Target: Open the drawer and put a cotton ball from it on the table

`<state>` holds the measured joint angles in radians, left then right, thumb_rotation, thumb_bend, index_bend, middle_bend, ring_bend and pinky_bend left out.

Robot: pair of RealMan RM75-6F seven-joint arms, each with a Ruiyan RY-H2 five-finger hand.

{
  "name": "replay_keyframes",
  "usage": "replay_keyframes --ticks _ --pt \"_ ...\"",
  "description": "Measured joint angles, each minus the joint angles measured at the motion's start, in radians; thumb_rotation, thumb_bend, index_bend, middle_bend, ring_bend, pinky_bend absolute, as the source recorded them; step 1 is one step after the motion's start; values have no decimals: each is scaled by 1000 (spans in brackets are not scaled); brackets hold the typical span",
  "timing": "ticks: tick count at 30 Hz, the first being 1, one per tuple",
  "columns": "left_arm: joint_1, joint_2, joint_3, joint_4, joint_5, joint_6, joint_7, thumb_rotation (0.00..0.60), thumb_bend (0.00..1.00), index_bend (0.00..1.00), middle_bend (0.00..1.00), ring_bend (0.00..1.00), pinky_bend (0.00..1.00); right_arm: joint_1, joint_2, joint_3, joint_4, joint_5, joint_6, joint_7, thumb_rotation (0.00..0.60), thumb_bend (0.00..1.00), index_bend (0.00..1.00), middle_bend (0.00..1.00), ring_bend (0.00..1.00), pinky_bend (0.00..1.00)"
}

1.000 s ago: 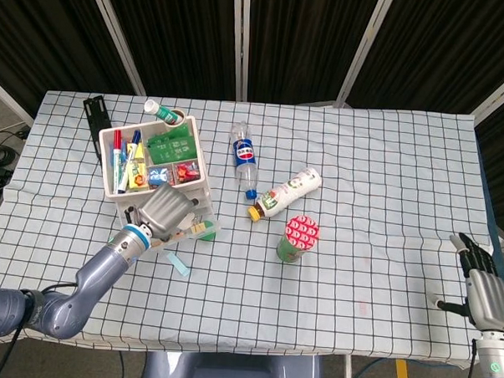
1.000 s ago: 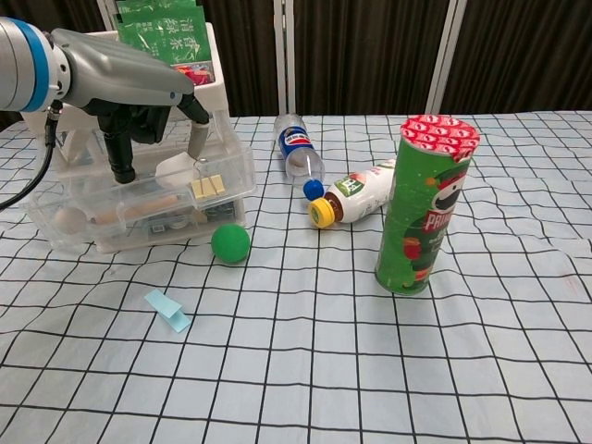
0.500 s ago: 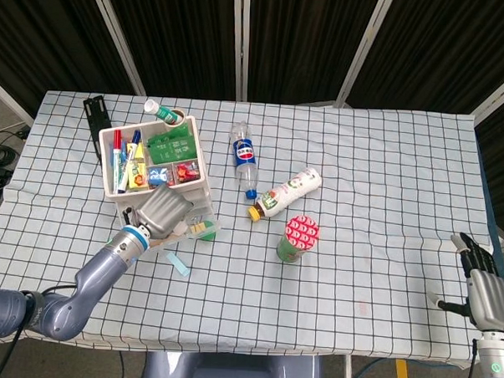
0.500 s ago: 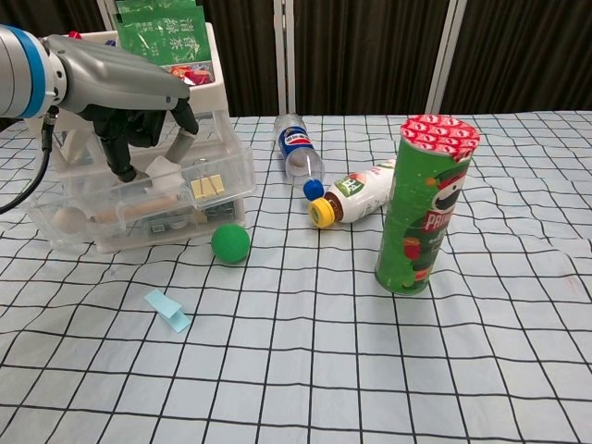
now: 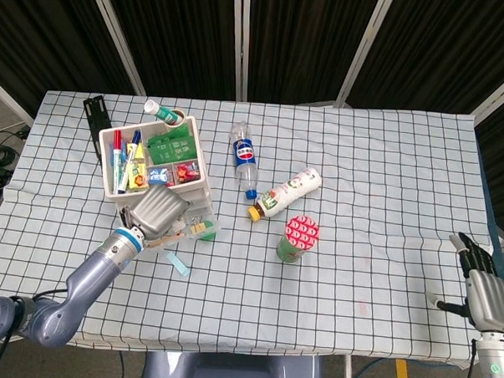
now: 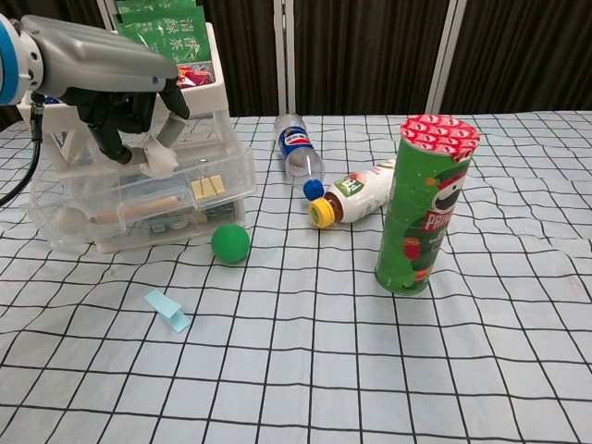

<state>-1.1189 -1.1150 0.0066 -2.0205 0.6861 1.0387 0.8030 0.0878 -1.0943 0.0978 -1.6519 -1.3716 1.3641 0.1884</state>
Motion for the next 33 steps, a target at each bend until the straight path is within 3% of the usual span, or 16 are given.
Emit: replay_keyframes --ticks 11,21,28,33 --pt "86 145 -14 -135 163 71 -88 600 502 609 957 871 811 -2 -1 -8 -9 -16 7 -14 600 37 3 0 0 0" --pt "249 296 13 -219 362 160 -221 600 503 609 957 871 811 -4 -4 -15 -19 -32 15 -29 600 37 3 0 0 0" --pt "400 331 67 -184 502 236 -339 600 503 602 955 869 811 -9 -2 -22 -29 -44 26 -33 600 37 3 0 0 0" --pt "504 270 93 -71 542 289 -406 600 503 600 954 869 811 -11 -2 -23 -32 -48 31 -39 600 37 3 0 0 0"
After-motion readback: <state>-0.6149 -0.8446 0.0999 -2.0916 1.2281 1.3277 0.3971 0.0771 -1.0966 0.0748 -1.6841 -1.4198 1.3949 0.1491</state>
